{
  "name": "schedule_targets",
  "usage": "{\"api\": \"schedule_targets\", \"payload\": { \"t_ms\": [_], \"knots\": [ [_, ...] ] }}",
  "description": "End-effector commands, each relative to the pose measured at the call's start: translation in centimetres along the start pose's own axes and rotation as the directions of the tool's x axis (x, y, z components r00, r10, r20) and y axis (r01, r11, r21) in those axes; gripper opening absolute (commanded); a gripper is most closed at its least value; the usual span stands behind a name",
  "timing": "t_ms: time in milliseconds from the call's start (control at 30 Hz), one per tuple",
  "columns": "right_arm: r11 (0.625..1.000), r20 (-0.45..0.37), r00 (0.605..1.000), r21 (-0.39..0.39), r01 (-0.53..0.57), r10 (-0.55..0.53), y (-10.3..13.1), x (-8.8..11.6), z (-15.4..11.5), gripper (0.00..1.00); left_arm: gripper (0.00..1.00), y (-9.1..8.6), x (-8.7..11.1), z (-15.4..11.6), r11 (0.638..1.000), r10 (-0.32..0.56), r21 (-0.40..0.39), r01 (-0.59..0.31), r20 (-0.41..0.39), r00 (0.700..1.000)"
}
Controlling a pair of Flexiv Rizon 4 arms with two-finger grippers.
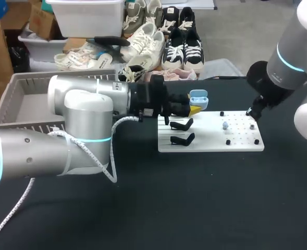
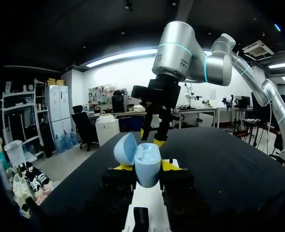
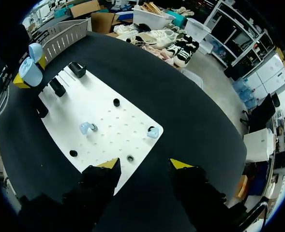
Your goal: Pick up each earbud case from the left stands, insert the matching earbuds, close the lid, and place the case in the box.
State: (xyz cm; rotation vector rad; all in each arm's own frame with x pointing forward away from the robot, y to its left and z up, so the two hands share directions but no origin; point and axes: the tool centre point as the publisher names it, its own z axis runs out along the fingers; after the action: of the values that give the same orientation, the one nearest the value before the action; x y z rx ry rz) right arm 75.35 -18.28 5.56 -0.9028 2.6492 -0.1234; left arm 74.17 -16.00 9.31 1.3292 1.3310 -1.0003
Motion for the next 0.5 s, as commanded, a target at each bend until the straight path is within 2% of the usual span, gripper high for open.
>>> {"api": "schedule_targets", "payload": {
  "t_ms": [33, 267, 500],
  "knots": [
    [1.0, -0.013, 1.0, -0.018, 0.003, -0.004, -0.5, -1.1, 1.0, 0.58, 0.0, 0.0, 0.1, 0.0, 1.0, 0.001, 0.0, -0.001, 0.002, 1.0],
    [0.999, -0.017, 1.0, -0.031, 0.016, -0.016, -1.3, -2.0, 2.6, 0.58, 0.0, 0.0, 0.1, 0.0, 1.0, 0.001, 0.0, -0.001, 0.002, 1.0],
    [0.998, -0.012, 1.0, -0.051, 0.021, -0.021, -0.9, -2.5, 3.3, 0.55, 0.0, 0.0, 0.1, 0.0, 1.0, 0.001, 0.0, -0.001, 0.002, 1.0]
  ]
}}
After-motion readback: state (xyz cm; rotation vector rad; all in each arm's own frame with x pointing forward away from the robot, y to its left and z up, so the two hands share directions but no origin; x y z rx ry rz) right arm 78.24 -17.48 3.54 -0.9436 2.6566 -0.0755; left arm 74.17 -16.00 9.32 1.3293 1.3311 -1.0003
